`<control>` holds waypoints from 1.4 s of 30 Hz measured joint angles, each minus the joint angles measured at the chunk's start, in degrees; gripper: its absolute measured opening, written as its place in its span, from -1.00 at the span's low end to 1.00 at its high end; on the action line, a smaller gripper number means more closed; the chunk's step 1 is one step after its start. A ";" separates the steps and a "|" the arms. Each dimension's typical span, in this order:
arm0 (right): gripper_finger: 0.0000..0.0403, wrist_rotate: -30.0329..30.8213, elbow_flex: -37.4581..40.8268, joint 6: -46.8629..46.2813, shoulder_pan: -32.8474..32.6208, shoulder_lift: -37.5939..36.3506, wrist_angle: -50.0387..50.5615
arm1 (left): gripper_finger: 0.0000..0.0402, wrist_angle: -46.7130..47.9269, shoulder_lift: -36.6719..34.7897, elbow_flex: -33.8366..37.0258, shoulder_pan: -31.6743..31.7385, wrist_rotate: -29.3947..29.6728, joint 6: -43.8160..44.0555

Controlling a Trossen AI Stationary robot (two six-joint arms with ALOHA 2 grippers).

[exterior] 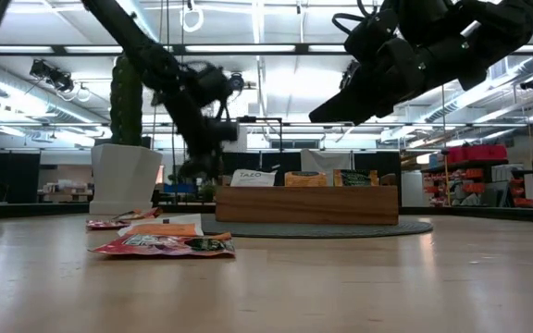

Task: Pick & Place Tea
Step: Put the white tea bag into the left section of the wooden organizer

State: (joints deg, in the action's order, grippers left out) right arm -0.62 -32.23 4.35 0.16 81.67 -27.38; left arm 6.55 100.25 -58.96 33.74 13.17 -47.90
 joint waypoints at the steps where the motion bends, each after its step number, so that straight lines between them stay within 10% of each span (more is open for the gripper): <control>1: -0.97 1.21 0.00 0.21 -0.02 0.00 0.02 | -0.99 0.08 -1.66 0.00 0.07 -1.19 1.13; 24: -0.80 7.87 0.00 4.98 1.05 0.00 -8.25 | -0.99 4.72 -17.44 -0.11 -2.18 -75.09 21.84; 42: -0.08 0.94 -6.11 13.52 0.80 1.23 -17.16 | -0.99 -2.28 -16.84 -0.13 -11.26 -73.18 23.75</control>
State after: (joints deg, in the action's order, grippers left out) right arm 0.33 -38.34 17.87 0.96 82.90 -44.54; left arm 4.27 83.40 -59.09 22.48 -60.01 -24.15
